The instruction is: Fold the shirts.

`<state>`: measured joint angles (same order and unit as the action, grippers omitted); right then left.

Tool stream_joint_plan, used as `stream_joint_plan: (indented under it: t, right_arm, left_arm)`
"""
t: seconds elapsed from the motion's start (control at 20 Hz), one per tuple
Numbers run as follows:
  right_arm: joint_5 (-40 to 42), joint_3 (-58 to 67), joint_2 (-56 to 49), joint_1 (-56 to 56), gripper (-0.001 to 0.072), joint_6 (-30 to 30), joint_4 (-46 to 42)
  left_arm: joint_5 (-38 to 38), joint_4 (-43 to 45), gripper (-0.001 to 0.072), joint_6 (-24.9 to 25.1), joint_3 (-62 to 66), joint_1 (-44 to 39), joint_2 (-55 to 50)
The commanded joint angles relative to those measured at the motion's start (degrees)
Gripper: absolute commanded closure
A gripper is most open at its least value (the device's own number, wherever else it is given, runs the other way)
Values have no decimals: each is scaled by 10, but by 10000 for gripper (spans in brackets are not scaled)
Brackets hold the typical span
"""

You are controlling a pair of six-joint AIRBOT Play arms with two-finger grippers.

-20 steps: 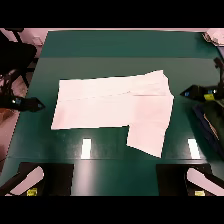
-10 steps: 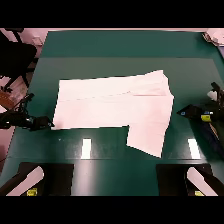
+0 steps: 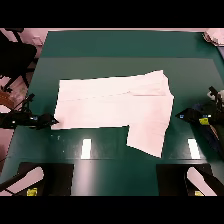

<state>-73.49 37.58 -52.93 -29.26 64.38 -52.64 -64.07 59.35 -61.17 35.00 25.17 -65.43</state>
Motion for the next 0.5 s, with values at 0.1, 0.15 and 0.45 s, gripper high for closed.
stream_joint_plan:
  t: [0.1,0.15,0.45]
  right_arm:
    - [0,-1,0,0,77,0,0]
    - [0,-1,0,0,77,0,0]
    - [2,-1,0,0,84,0,0]
  left_arm:
    - [-53,41,156,9,-3,0,-11]
    - [-61,52,156,-2,-3,0,-11]
    - [-70,77,311,-21,-2,0,-11]
